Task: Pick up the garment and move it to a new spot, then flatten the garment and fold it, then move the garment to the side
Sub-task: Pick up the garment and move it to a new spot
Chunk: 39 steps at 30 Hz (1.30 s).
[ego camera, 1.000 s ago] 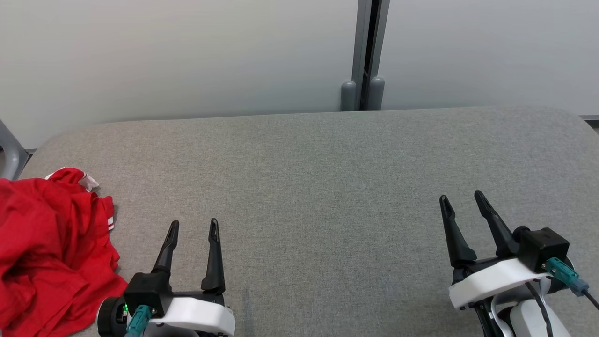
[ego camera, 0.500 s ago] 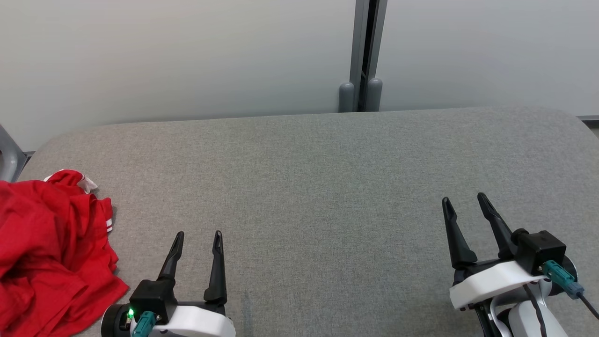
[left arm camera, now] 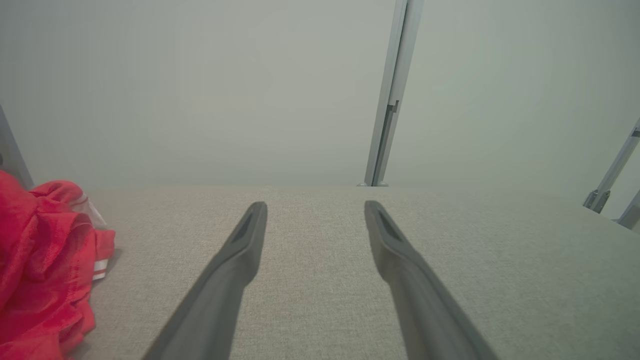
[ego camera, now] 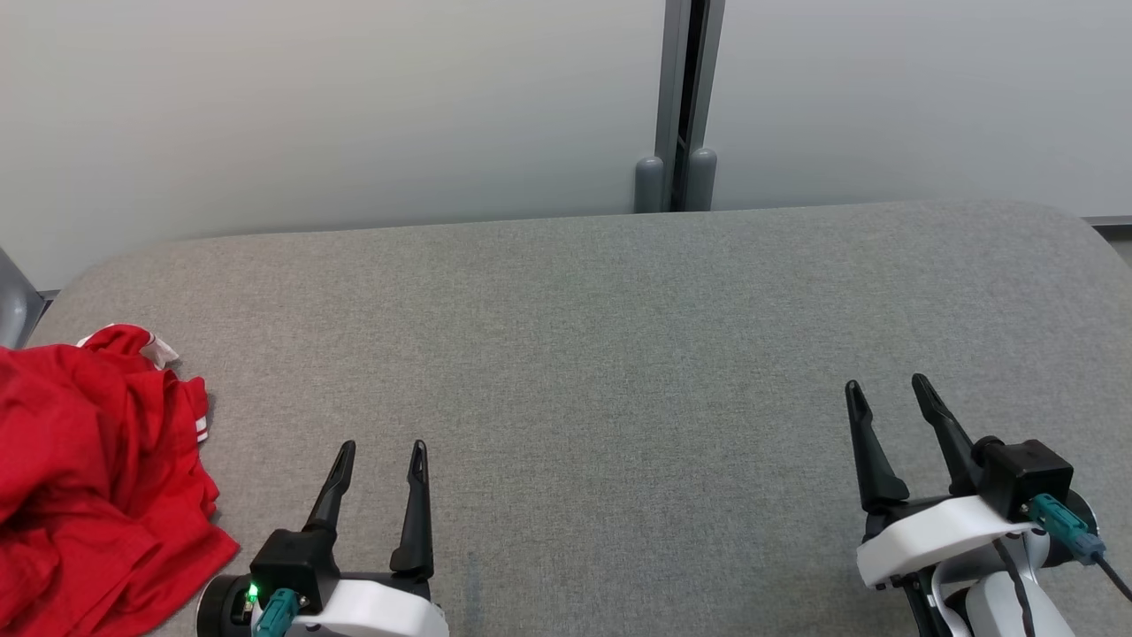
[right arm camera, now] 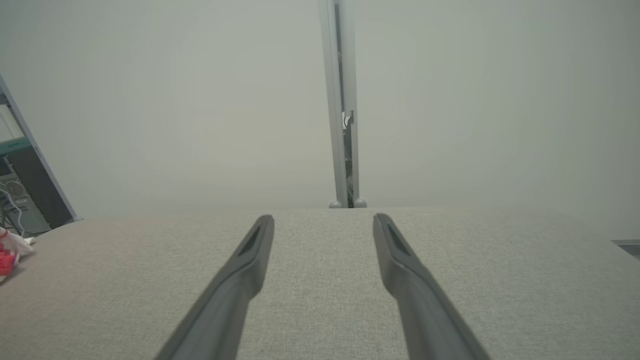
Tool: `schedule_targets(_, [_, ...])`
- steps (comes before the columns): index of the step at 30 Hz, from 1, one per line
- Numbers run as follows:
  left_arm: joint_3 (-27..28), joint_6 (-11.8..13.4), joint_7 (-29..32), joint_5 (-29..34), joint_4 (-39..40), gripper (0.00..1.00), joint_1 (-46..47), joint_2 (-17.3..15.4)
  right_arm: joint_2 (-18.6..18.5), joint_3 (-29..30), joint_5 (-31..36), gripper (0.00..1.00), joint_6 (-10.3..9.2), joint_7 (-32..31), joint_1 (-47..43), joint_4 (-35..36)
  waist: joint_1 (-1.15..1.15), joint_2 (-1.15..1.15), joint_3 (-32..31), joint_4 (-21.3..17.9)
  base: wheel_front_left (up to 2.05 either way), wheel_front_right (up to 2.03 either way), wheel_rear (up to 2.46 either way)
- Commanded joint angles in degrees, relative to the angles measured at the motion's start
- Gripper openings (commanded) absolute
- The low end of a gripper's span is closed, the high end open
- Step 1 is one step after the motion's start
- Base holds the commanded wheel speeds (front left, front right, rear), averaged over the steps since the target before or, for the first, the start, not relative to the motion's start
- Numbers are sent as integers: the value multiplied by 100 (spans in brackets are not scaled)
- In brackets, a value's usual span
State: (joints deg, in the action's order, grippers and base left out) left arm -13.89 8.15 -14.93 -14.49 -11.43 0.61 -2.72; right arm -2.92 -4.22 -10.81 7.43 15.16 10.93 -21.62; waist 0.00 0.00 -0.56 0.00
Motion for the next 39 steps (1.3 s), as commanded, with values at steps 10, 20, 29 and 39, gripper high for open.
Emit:
schedule_targets(10, [9, 1, -25, 7, 32, 100, 70, -30, -9, 31, -50, 100, 10, 14, 17, -49, 0, 0, -2, 34, 0, 0, 0])
schedule_targets(20, [6, -16, -21, 52, 102, 100, 55, -30, -12, -82, -118, 100, 10, 14, -90, 20, 0, 0, -12, 437, 0, 0, 0])
schedule_targets(29, [111, -86, -21, 194, 40, 100, -74, -30, -9, -245, -245, 100, 10, 14, -197, 127, 0, 0, -67, 1219, 0, 0, 0])
schedule_targets(39, [321, -200, -21, 279, 77, 100, -198, -30, -11, -586, -350, 100, 10, 14, -297, 227, 0, 0, -181, 2104, 0, 0, 0])
